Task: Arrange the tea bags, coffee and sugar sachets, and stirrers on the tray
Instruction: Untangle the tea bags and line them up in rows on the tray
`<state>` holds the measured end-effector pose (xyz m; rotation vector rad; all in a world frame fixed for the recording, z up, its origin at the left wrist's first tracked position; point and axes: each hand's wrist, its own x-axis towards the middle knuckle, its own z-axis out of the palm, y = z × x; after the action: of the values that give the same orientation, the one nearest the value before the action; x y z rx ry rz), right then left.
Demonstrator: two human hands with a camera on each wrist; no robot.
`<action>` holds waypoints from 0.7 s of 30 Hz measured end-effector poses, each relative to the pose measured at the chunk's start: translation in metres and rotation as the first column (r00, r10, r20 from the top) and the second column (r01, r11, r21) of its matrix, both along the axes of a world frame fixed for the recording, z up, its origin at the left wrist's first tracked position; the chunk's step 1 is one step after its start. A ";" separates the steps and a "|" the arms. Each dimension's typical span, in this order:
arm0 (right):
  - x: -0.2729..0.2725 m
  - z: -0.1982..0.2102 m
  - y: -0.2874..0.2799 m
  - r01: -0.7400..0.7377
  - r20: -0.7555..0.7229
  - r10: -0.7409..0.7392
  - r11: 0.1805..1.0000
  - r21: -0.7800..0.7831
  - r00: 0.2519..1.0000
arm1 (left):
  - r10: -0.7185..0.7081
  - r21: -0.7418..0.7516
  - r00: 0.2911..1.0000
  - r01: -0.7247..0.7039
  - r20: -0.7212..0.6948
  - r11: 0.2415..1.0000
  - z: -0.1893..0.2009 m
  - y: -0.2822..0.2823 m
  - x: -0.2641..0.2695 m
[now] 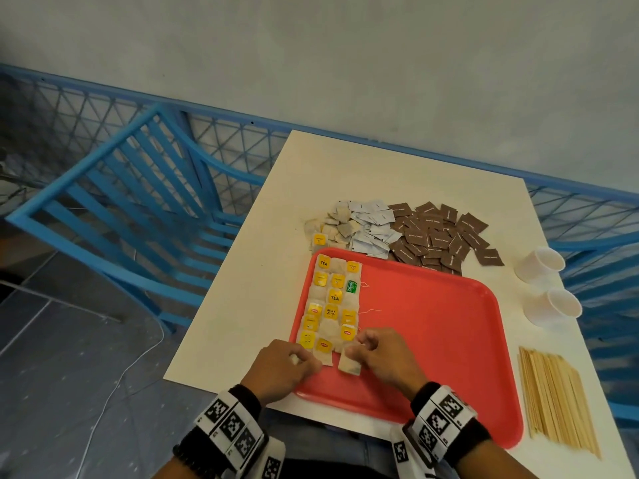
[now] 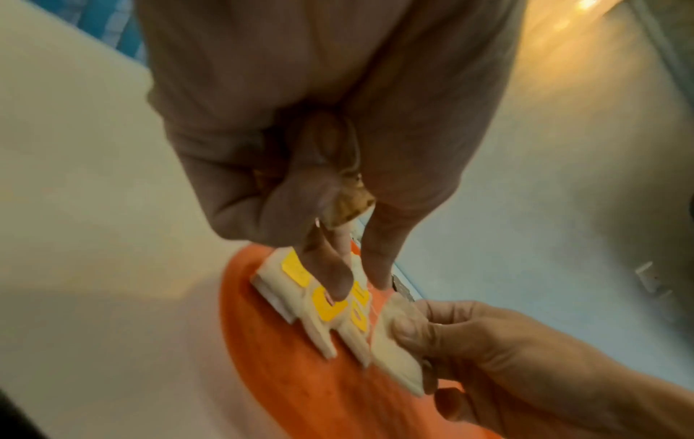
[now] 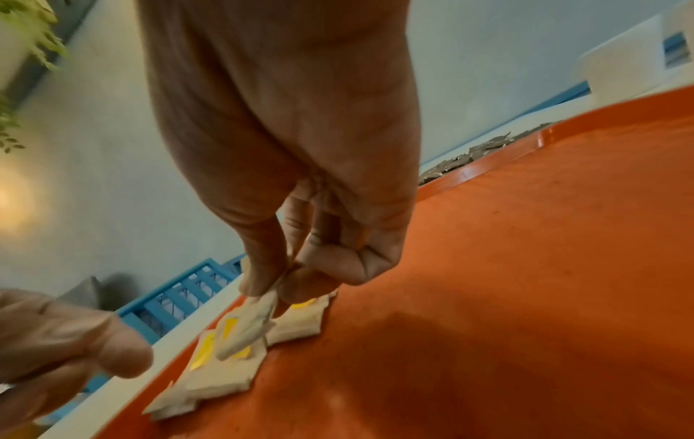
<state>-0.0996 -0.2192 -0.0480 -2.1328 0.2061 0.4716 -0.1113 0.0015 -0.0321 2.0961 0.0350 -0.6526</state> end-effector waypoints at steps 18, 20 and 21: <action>-0.010 -0.003 0.000 0.097 0.164 -0.046 0.944 -0.315 0.985 | -0.313 0.464 0.936 0.208 0.160 0.861 -0.006 -0.020 0.016; -0.014 -0.005 -0.003 0.041 0.104 -0.007 0.943 -0.330 0.995 | -0.409 0.517 0.903 0.287 0.135 0.806 -0.006 -0.023 0.015; -0.015 -0.007 -0.003 0.018 0.089 0.012 0.943 -0.331 0.996 | -0.445 0.542 0.887 0.316 0.123 0.779 -0.006 -0.024 0.014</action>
<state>-0.1141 -0.2222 -0.0548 -2.4778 0.2521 0.3558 -0.0971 -0.0224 -0.0385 2.7289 -0.4201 -0.6653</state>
